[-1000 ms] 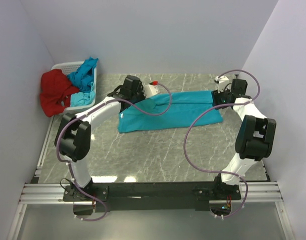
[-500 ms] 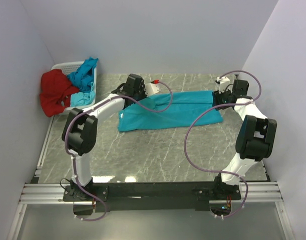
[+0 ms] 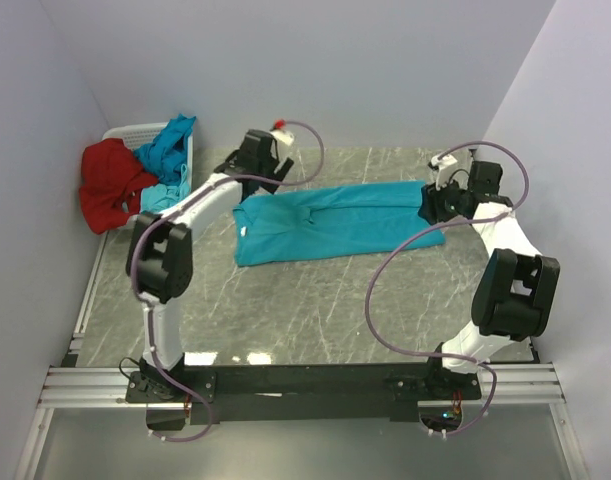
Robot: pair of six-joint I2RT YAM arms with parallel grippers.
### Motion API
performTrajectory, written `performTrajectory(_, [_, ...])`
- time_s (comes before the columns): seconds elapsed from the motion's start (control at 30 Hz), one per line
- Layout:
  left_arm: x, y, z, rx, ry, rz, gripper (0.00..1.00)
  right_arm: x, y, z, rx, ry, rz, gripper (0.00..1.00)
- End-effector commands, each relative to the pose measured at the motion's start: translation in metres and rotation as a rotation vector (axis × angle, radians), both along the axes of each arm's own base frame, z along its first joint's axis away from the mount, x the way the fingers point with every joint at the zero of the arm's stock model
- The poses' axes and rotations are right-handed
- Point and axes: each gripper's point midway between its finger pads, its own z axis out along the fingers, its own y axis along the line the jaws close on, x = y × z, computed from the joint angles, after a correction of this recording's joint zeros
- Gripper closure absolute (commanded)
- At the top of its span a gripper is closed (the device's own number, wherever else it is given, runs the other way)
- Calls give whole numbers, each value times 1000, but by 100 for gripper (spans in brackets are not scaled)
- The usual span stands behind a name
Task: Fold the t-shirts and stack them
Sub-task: Fold the tshirt
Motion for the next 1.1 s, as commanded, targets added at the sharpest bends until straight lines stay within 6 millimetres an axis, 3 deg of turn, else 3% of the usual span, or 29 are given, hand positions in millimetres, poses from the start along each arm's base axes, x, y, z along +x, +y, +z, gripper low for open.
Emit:
performTrajectory(0.0, [-23,8,100,-300,-104,106,7,-36,38,3,68,27,259,44])
performTrajectory(0.03, [-39,5,123,-370,-112,65,5,-40,41,-2,18,1,351,44])
performTrajectory(0.07, [-53,7,106,-401,-66,60,5,-47,44,-6,1,-1,398,44])
performTrajectory(0.1, [-65,5,105,-487,-42,76,5,-59,50,-15,-19,13,443,44])
performTrajectory(0.13, [-84,6,122,-549,-56,56,6,-62,53,-21,-88,-9,507,44])
performTrajectory(0.17, [-99,14,95,-563,1,93,7,-65,56,-24,-123,-24,539,44])
performTrajectory(0.2, [-110,17,89,-629,31,140,7,-72,58,-29,-160,-43,561,44])
performTrajectory(0.23, [-126,22,99,-673,23,141,7,-74,60,-31,-207,-67,596,44])
performTrajectory(0.27, [-141,30,71,-685,83,175,7,-76,66,-34,-260,-69,622,44])
performTrajectory(0.3, [-151,33,69,-732,97,193,8,-79,68,-36,-306,-94,635,44])
performTrajectory(0.33, [-164,36,81,-765,72,171,8,-79,73,-38,-338,-100,645,44])
performTrajectory(0.37, [-177,41,63,-765,108,172,9,-78,77,-42,-423,-95,649,44])
performTrajectory(0.43, [-195,46,74,-755,62,124,9,-68,81,-47,-508,-116,632,44])
performTrajectory(0.47, [-205,49,62,-741,75,118,9,-66,85,-50,-542,-113,633,44])
performTrajectory(0.53, [-216,56,65,-739,37,116,9,-59,79,-57,-607,-85,603,44])
performTrajectory(0.57, [-223,58,51,-730,57,127,9,-56,78,-60,-622,-80,593,44])
performTrajectory(0.63, [-230,65,48,-730,35,144,9,-55,80,-69,-653,-61,584,44])
performTrajectory(0.7, [-236,68,32,-747,60,183,9,-53,86,-68,-636,-58,559,44])
performTrajectory(0.77, [-238,66,27,-787,80,216,9,-51,96,-61,-570,-61,545,44])
performTrajectory(0.9, [-236,46,16,-996,222,339,17,-40,119,-23,-379,-58,455,46])
performTrajectory(0.97, [-232,42,0,-1047,293,434,17,-42,134,-11,-288,-70,464,46])
performTrajectory(1.0, [-228,35,-1,-1133,323,484,20,-41,140,-1,-251,-95,455,46])
performTrajectory(1.07, [-233,24,-24,-1208,420,538,27,-43,148,7,-178,-97,432,46])
